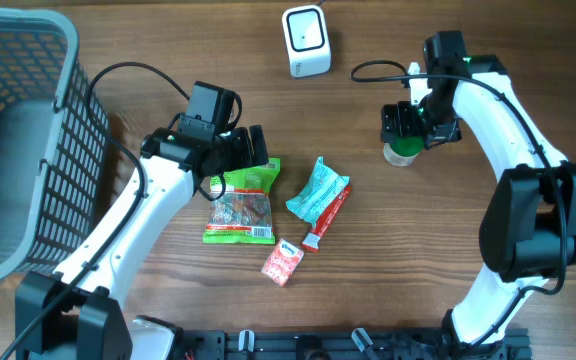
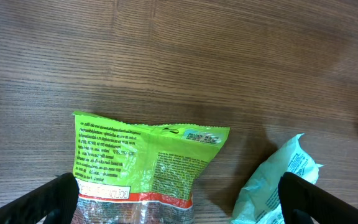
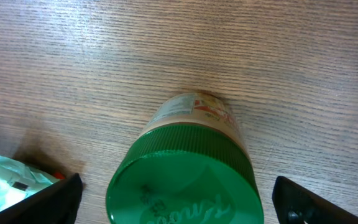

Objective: Scan the item barcode
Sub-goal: 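Lift the jar with the right gripper and carry it toward the scanner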

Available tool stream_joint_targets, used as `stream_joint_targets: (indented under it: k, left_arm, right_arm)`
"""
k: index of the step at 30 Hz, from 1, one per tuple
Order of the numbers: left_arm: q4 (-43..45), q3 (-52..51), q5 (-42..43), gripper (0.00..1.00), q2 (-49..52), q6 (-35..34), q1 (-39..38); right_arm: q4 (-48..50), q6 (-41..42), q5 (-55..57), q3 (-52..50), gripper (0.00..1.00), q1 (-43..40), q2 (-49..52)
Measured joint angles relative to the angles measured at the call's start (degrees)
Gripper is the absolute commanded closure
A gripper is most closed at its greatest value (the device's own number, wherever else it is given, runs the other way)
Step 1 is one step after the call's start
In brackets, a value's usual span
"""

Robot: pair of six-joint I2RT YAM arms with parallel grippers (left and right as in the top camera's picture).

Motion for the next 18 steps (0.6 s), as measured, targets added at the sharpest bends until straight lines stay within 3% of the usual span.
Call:
stream_joint_targets:
  k: [12, 18]
  left_arm:
    - [0.0, 0.0, 0.0, 0.0, 0.0, 0.0, 0.0]
    - [0.0, 0.0, 0.0, 0.0, 0.0, 0.0, 0.0]
  right_arm:
    - [9.4, -0.9, 0.2, -7.6, 0.15, 0.0, 0.0]
    - [10.5, -1.2, 0.4, -8.8, 0.27, 0.0, 0.0]
